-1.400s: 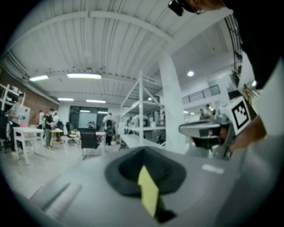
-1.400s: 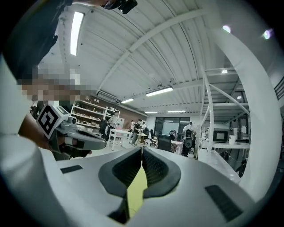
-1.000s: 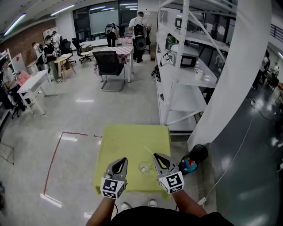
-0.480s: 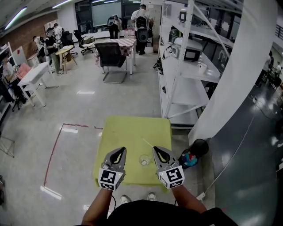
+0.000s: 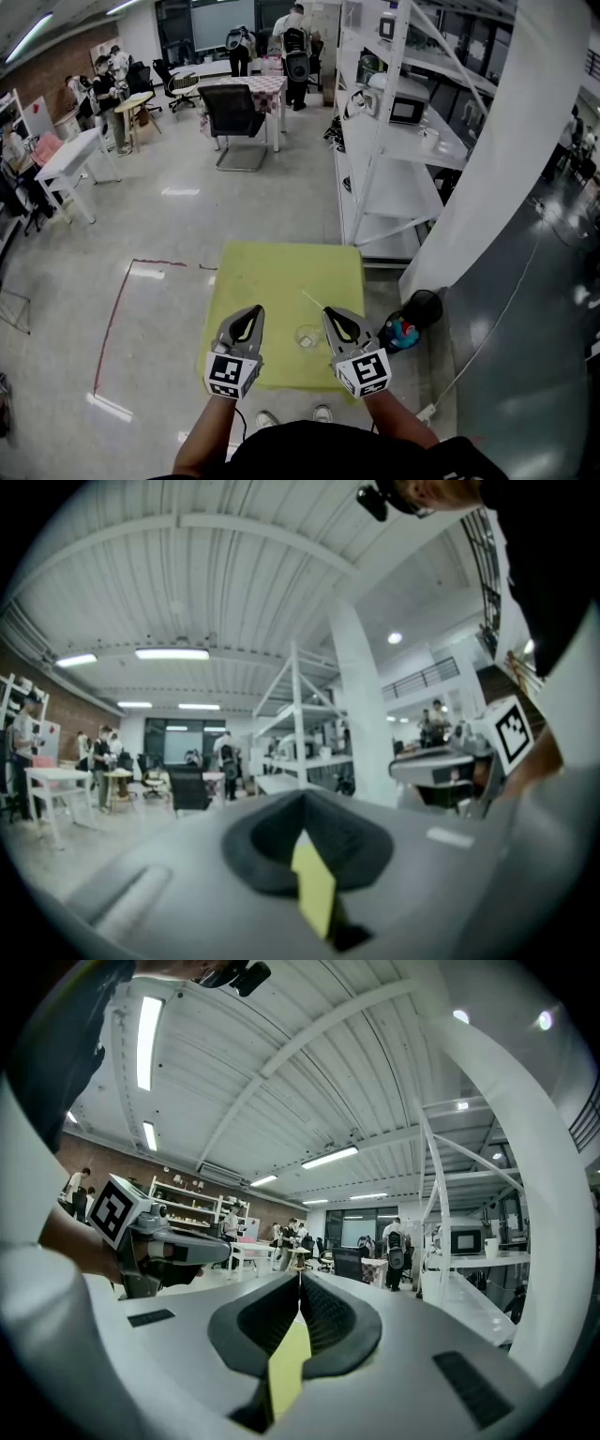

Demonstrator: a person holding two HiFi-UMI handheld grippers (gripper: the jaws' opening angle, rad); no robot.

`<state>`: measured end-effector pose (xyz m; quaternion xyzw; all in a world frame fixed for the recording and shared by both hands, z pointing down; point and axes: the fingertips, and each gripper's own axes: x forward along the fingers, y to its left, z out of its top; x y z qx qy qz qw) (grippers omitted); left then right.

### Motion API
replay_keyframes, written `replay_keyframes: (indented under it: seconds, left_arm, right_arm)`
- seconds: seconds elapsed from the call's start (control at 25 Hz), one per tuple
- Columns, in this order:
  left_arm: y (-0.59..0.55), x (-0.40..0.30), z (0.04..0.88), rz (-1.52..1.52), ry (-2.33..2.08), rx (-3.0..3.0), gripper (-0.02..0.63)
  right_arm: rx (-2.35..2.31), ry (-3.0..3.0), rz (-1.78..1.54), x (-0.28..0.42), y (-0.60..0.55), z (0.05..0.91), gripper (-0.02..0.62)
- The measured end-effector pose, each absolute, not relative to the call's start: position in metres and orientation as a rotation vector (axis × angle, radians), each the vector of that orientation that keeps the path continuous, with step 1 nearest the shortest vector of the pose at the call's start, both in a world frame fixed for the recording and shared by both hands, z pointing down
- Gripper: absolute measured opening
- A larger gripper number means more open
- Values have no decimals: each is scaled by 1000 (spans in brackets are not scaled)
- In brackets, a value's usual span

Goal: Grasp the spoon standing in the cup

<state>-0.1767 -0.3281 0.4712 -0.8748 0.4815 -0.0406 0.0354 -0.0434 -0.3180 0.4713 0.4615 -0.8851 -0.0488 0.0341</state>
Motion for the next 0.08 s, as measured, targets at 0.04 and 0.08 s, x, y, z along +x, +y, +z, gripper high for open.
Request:
replay_keyframes:
  seconds: [0.04,0.08]
  left_arm:
    - [-329,-177,470,-121,1481,-2687,6]
    - [-330,-178,470,-117,1482,-2687,6]
  right_arm:
    - [1418,-2717,-154,-44,-318,472,11]
    - [1417,-2713,-159,-44,-319,473,12]
